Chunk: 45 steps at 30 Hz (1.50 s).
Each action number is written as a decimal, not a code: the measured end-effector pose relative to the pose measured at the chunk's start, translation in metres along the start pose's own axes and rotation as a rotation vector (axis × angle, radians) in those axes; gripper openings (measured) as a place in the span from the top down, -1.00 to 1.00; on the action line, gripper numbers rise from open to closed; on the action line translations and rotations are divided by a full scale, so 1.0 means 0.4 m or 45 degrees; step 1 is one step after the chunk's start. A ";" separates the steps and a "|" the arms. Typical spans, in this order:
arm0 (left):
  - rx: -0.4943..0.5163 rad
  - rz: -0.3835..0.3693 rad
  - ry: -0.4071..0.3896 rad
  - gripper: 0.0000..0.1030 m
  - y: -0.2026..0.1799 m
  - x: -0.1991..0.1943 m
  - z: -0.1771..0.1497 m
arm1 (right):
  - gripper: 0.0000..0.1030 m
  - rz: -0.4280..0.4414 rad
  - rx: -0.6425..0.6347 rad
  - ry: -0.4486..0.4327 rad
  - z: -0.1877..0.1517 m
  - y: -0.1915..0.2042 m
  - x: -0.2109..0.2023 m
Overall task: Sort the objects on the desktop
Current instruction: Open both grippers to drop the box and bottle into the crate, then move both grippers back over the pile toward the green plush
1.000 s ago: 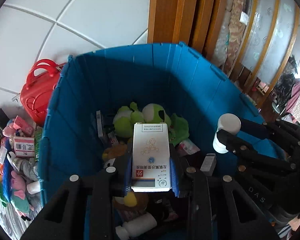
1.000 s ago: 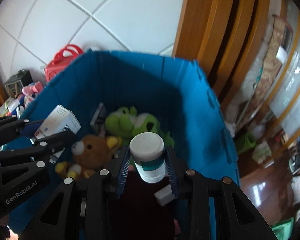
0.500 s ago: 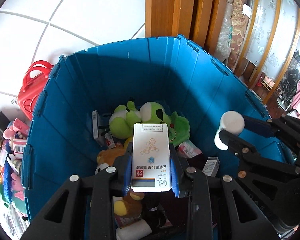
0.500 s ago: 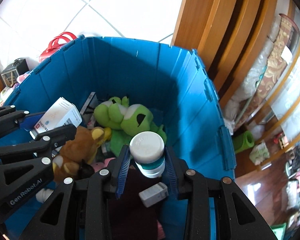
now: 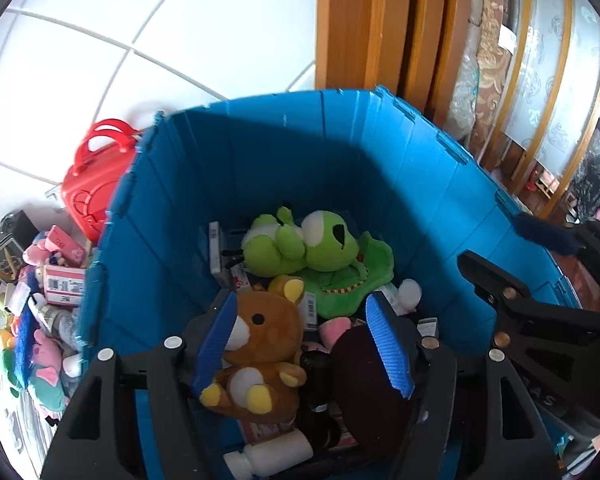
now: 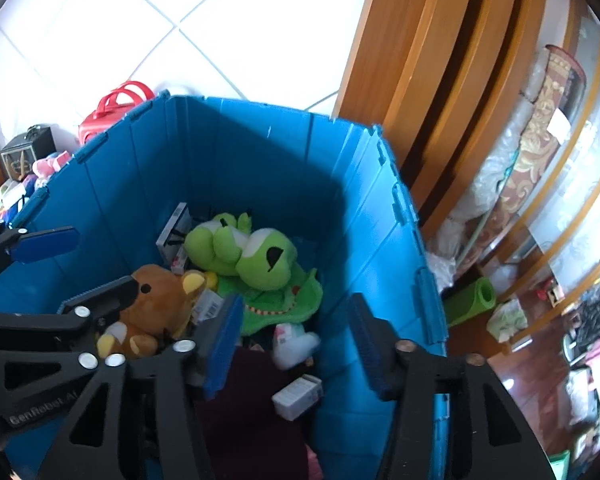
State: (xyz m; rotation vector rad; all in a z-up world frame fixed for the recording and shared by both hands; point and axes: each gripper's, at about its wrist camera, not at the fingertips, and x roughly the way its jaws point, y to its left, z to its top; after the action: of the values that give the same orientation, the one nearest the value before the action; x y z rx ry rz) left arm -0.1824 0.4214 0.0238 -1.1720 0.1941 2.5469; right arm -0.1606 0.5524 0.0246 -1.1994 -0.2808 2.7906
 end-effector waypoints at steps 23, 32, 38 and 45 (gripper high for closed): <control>-0.107 0.206 -0.552 -0.82 0.129 -0.347 -0.227 | -1.00 0.037 0.105 -0.450 -0.143 0.110 -0.262; -0.247 0.278 -0.566 -0.82 0.314 -0.396 -0.318 | -1.00 0.166 0.050 -0.491 -0.136 0.265 -0.298; -0.316 0.324 -0.524 -0.82 0.489 -0.400 -0.396 | -1.00 0.266 -0.022 -0.520 -0.115 0.437 -0.325; -0.400 0.403 -0.479 -0.82 0.769 -0.405 -0.504 | -1.00 0.336 -0.084 -0.497 -0.077 0.713 -0.345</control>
State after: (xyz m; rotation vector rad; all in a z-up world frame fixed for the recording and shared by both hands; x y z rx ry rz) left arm -0.0484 0.0429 0.0109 -0.7805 -0.1268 3.1076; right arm -0.0466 0.2558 0.0437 -0.7369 -0.2589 3.2616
